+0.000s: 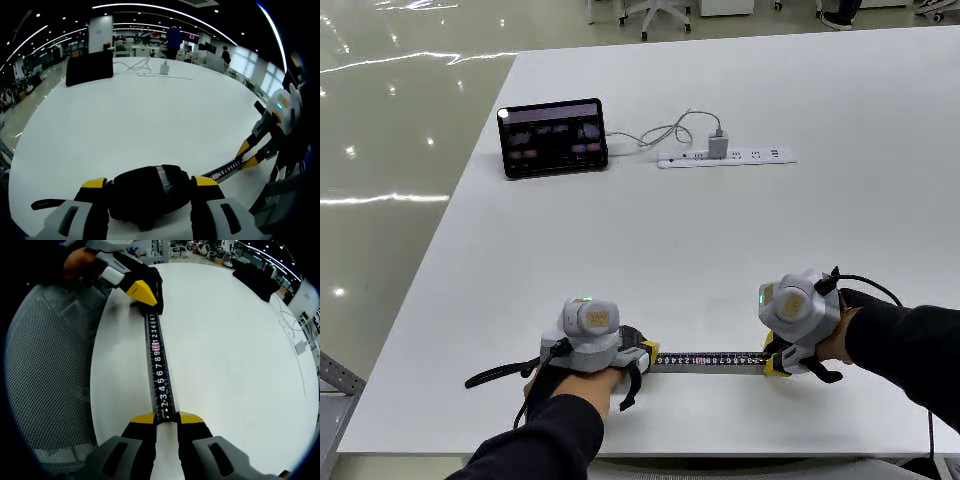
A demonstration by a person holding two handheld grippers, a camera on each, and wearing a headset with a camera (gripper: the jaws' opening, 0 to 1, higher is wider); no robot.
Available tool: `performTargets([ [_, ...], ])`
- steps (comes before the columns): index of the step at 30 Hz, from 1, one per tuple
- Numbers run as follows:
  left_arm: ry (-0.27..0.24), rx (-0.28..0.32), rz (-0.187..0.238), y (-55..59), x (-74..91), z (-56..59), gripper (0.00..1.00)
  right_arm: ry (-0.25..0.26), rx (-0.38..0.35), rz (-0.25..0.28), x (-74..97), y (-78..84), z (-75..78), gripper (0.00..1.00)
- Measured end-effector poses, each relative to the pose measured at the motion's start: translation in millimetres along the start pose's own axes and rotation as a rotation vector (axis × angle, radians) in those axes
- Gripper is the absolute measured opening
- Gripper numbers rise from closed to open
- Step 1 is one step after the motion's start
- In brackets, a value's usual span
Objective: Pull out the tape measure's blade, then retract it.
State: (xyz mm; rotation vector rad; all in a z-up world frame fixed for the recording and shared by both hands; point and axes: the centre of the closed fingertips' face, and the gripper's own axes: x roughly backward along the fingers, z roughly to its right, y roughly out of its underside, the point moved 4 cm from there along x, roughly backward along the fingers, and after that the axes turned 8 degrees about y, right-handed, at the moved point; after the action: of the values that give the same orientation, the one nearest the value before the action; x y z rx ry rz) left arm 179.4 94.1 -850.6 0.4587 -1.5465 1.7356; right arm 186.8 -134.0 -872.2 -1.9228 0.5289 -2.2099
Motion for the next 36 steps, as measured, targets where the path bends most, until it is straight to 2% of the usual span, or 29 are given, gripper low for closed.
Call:
performTargets([
  [22,0.0,-0.011,0.005,0.2,0.5,0.6,0.62,0.009,-0.025,0.002,-2.9,-8.7,-1.6,0.11],
  [36,0.011,-0.007,0.008,0.3,-1.2,-1.1,0.62,-0.002,0.01,0.022,-5.1,-15.3,-3.1,0.11],
])
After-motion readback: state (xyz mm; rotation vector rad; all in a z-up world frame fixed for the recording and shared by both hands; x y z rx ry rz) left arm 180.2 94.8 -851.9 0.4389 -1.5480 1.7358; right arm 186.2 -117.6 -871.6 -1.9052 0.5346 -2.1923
